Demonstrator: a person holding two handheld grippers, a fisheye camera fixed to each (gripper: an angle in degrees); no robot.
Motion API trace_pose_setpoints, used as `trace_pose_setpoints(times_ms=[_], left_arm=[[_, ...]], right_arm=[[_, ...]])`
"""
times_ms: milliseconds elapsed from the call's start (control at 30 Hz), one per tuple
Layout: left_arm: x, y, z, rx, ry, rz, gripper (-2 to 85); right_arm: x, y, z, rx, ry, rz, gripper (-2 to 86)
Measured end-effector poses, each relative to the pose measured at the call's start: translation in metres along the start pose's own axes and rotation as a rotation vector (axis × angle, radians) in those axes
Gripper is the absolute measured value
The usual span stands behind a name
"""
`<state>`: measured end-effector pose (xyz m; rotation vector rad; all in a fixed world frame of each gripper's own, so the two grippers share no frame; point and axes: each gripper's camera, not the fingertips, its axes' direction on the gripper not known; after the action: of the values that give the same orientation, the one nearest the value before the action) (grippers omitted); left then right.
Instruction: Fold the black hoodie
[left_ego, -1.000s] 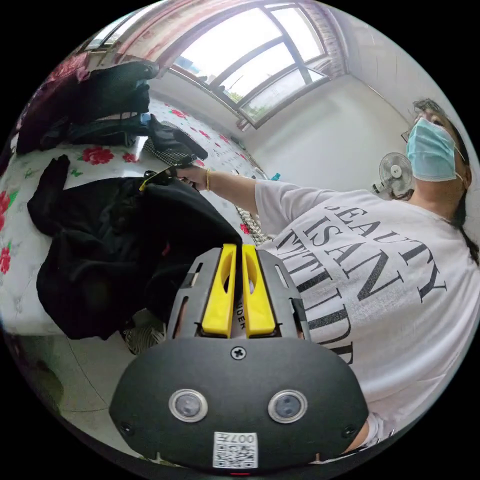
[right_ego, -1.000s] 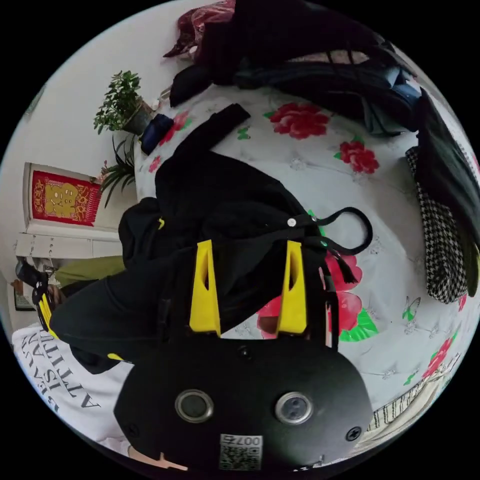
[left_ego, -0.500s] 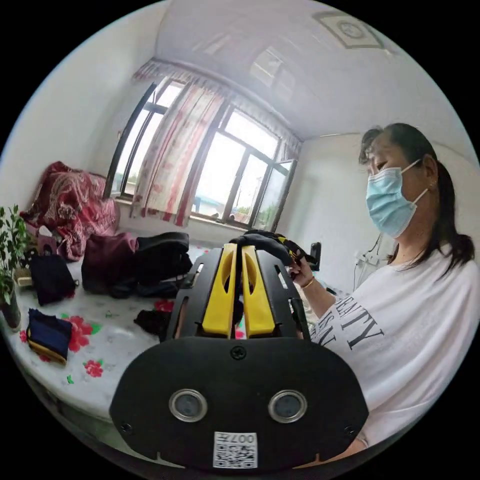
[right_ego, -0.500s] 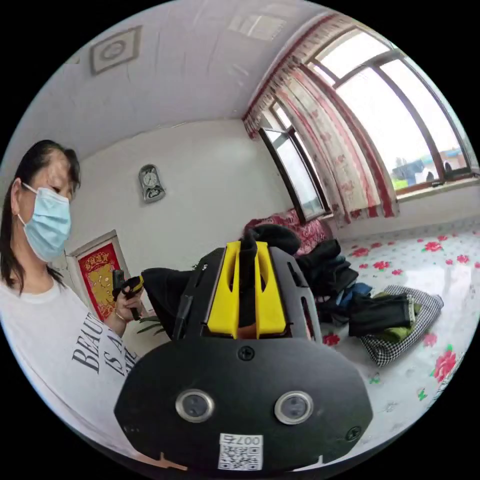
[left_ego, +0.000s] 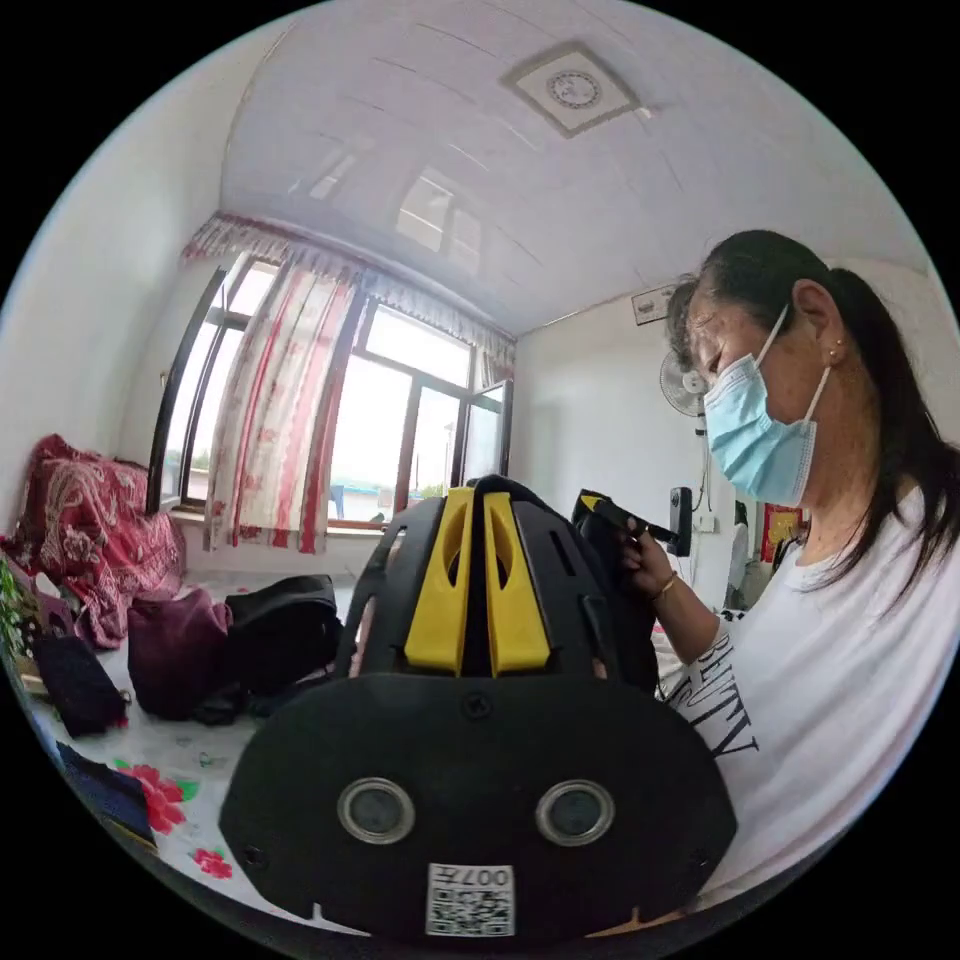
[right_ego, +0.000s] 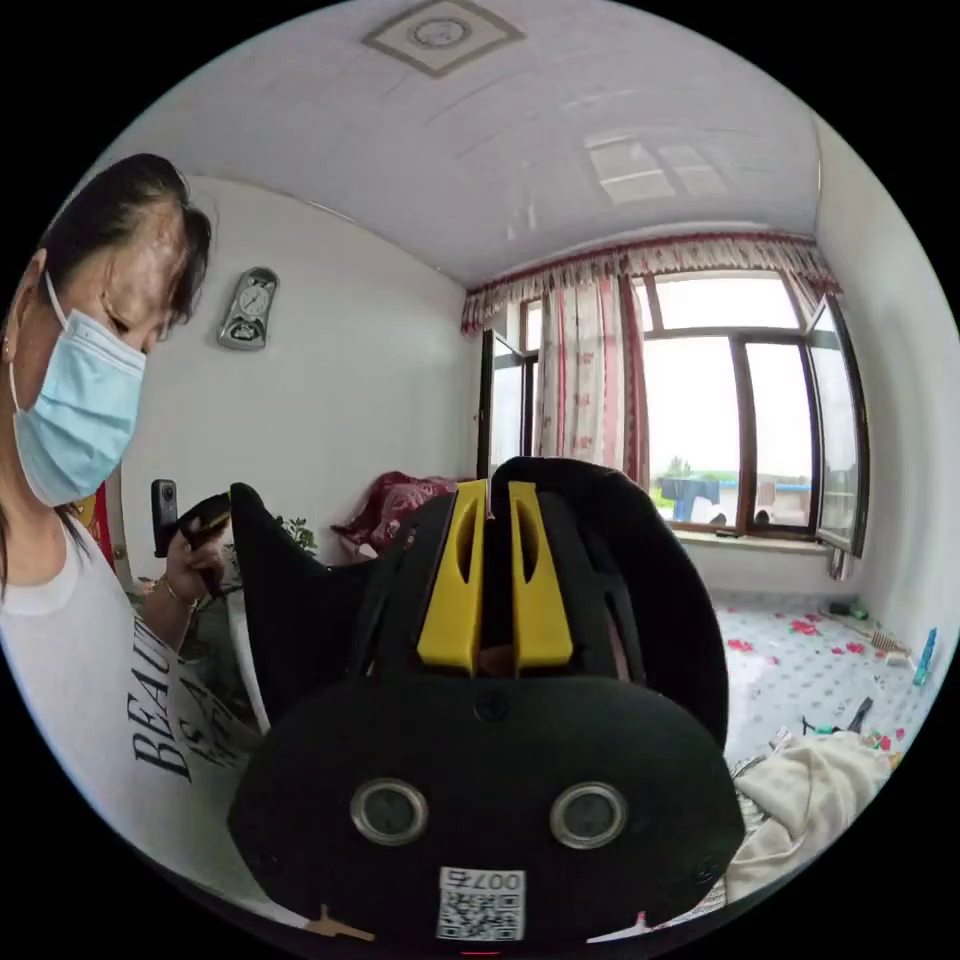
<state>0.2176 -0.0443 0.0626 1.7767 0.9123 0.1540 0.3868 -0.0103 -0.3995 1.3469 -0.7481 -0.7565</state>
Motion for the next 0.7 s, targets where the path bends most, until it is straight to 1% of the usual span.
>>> trace_pose_setpoints(times_ms=[33,100,133,200,233,300,367,400,500,633,700], left_arm=[[-0.009,0.008,0.004,-0.024,-0.009,-0.042,-0.9],[-0.034,0.044,0.016,-0.124,-0.039,-0.145,-0.9],[-0.038,0.054,0.018,-0.148,-0.040,-0.167,-0.9],[-0.051,0.089,0.027,-0.245,-0.087,-0.242,-0.9],[-0.053,0.095,0.032,-0.281,-0.106,-0.257,-0.9],[-0.059,0.112,0.054,-0.396,-0.190,-0.278,-0.9],[-0.064,0.113,0.062,-0.392,-0.190,-0.287,-0.9],[-0.069,0.111,0.066,-0.368,-0.171,-0.305,-0.9],[-0.075,0.105,0.081,-0.347,-0.143,-0.322,-0.9],[-0.074,0.095,0.100,-0.369,-0.144,-0.295,-0.9],[-0.075,0.091,0.106,-0.378,-0.143,-0.291,-0.9]], right_arm=[[0.012,0.019,0.014,-0.061,-0.007,0.039,5.5],[0.060,0.113,0.049,-0.296,-0.058,0.252,8.3],[0.069,0.140,0.050,-0.331,-0.067,0.314,9.0],[0.088,0.239,0.036,-0.431,-0.086,0.511,11.3],[0.091,0.263,0.033,-0.464,-0.082,0.560,11.9],[0.098,0.349,0.033,-0.635,-0.105,0.729,13.9],[0.096,0.401,0.043,-0.750,-0.140,0.811,15.0],[0.091,0.428,0.055,-0.805,-0.173,0.834,15.7],[0.080,0.467,0.098,-0.874,-0.276,0.853,16.9],[0.067,0.478,0.158,-0.884,-0.260,0.749,16.7],[0.064,0.487,0.204,-0.959,-0.268,0.720,14.7]])
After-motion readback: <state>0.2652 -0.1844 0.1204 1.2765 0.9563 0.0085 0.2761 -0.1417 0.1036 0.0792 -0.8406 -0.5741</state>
